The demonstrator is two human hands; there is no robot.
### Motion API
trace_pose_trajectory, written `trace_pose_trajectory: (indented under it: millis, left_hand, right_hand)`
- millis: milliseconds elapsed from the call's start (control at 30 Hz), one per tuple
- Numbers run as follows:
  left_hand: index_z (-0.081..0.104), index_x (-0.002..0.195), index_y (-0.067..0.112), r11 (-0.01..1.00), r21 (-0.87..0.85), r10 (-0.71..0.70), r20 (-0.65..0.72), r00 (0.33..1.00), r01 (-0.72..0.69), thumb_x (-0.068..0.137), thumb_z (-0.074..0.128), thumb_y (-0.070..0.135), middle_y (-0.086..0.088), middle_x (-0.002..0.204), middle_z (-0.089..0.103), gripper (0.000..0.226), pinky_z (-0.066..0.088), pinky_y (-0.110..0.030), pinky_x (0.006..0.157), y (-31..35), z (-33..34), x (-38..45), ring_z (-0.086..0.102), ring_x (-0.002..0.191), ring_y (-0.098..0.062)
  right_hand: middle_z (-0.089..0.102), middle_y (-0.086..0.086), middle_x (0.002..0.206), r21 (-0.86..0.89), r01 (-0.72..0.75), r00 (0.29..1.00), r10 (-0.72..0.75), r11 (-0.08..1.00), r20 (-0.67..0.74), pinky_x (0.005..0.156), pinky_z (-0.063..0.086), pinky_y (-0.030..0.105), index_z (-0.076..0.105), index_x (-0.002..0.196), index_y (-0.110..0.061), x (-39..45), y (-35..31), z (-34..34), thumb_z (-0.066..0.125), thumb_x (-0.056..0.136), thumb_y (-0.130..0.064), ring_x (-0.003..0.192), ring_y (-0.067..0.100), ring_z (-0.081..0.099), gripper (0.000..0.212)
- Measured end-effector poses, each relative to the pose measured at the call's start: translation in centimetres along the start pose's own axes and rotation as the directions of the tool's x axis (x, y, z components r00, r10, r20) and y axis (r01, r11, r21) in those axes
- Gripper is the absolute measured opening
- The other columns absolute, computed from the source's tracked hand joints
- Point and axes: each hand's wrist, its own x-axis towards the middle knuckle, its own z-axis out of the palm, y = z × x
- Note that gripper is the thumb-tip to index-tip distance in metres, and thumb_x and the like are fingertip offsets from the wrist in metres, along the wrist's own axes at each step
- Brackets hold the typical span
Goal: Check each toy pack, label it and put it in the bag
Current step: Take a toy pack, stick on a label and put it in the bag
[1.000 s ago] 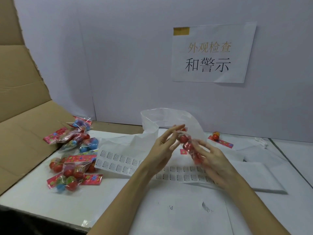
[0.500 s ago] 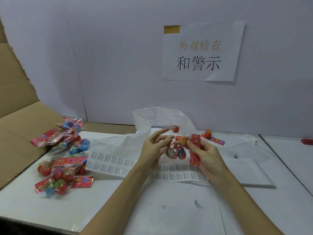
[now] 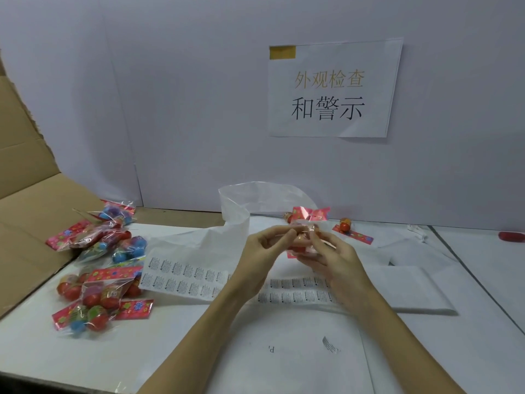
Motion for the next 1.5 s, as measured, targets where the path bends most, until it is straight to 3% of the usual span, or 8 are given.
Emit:
trace_pose_trajectory:
  millis: [133, 333, 500, 700, 900, 1100, 1267, 1500]
  left_hand:
    - [0.077, 0.115, 0.022, 0.998, -0.03, 0.051, -0.135, 0.99, -0.056, 0.094, 0.075, 0.033, -0.014, 0.11, 0.079, 0.025, 0.055, -0.022, 0.094, 0.5, 0.0, 0.0, 0.073, 0.114, -0.026]
    - [0.072, 0.123, 0.023, 0.975, 0.213, 0.082, -0.096, 0.992, -0.06, 0.099, 0.068, 0.04, 0.003, 0.121, 0.073, 0.03, 0.055, -0.025, 0.095, 0.0, 0.2, -0.2, 0.068, 0.117, -0.015]
    - [0.064, 0.124, 0.01, 0.997, -0.02, -0.071, -0.166, 0.984, 0.069, 0.099, 0.068, 0.036, -0.009, 0.123, 0.071, 0.037, 0.056, -0.052, 0.103, -0.1, 0.2, 0.0, 0.068, 0.12, -0.026]
    - [0.077, 0.116, 0.024, 0.973, 0.23, -0.001, -0.127, 0.992, 0.03, 0.106, 0.059, 0.036, 0.002, 0.136, 0.061, 0.024, 0.057, -0.037, 0.1, -0.4, -0.1, 0.0, 0.059, 0.13, -0.014]
    - [0.069, 0.124, 0.016, 0.978, 0.197, 0.069, 0.008, 0.998, -0.07, 0.101, 0.067, 0.012, -0.009, 0.116, 0.069, 0.023, 0.06, -0.048, 0.093, -0.7, 0.4, -0.1, 0.066, 0.102, -0.036]
    - [0.084, 0.089, 0.023, 0.7, 0.704, 0.29, -0.126, 0.949, -0.12, 0.089, 0.072, -0.001, -0.002, 0.11, 0.06, 0.027, 0.054, -0.026, 0.087, -1.9, -0.3, 0.1, 0.062, 0.093, -0.004]
    - [0.078, 0.107, 0.014, 0.579, 0.795, 0.219, 0.064, 0.974, -0.182, 0.093, 0.073, 0.012, 0.003, 0.126, 0.041, 0.015, 0.053, -0.027, 0.096, -2.7, 0.1, -0.3, 0.058, 0.09, -0.002]
    - [0.078, 0.1, 0.016, 0.545, 0.802, 0.179, 0.175, 0.968, -0.245, 0.087, 0.082, 0.029, 0.001, 0.133, 0.04, 0.019, 0.051, -0.034, 0.103, -2.9, 0.1, -0.5, 0.053, 0.121, -0.016]
  right_hand:
    - [0.075, 0.019, 0.118, 0.018, -0.045, 0.996, 0.047, 0.999, -0.079, 0.089, 0.062, 0.039, 0.064, 0.131, -0.002, 0.2, -0.2, -1.0, 0.057, 0.105, -0.009, 0.108, 0.03, 0.074, 0.027]
    - [0.076, 0.011, 0.117, -0.183, 0.132, 0.991, -0.125, 0.974, 0.048, 0.088, 0.062, 0.037, 0.065, 0.135, -0.017, -0.4, -0.3, 0.1, 0.046, 0.11, -0.03, 0.105, 0.029, 0.074, 0.034]
    - [0.057, -0.004, 0.128, -0.543, 0.294, 0.953, -0.284, 0.787, 0.104, 0.099, 0.057, 0.028, 0.059, 0.144, -0.03, -0.8, 0.4, 0.4, 0.053, 0.1, -0.04, 0.115, 0.007, 0.063, 0.046]
    - [0.07, -0.009, 0.127, -0.443, 0.261, 0.964, -0.253, 0.858, 0.078, 0.096, 0.057, 0.025, 0.054, 0.141, -0.03, -0.4, 0.9, 0.2, 0.068, 0.1, -0.026, 0.117, 0.011, 0.068, 0.044]
    - [0.076, 0.003, 0.119, -0.25, 0.145, 0.987, -0.124, 0.957, 0.099, 0.09, 0.061, 0.03, 0.052, 0.141, -0.026, -0.2, 0.1, -0.2, 0.05, 0.109, -0.03, 0.106, 0.019, 0.075, 0.033]
    - [0.073, -0.013, 0.109, -0.8, 0.131, 0.987, -0.155, 0.585, 0.048, 0.088, 0.053, 0.016, 0.065, 0.125, -0.031, 0.2, -0.5, -3.2, 0.055, 0.104, -0.009, 0.104, 0.0, 0.067, 0.031]
    - [0.066, -0.009, 0.117, -0.937, 0.137, 0.987, 0.035, 0.322, 0.156, 0.09, 0.045, 0.015, 0.072, 0.121, -0.033, 0.1, -0.6, -3.7, 0.073, 0.095, -0.023, 0.106, 0.006, 0.06, 0.028]
    - [0.064, -0.004, 0.117, -0.923, 0.133, 0.991, -0.022, 0.362, 0.134, 0.093, 0.044, 0.019, 0.073, 0.115, -0.025, 0.0, 0.0, -2.9, 0.069, 0.099, -0.017, 0.107, 0.009, 0.061, 0.019]
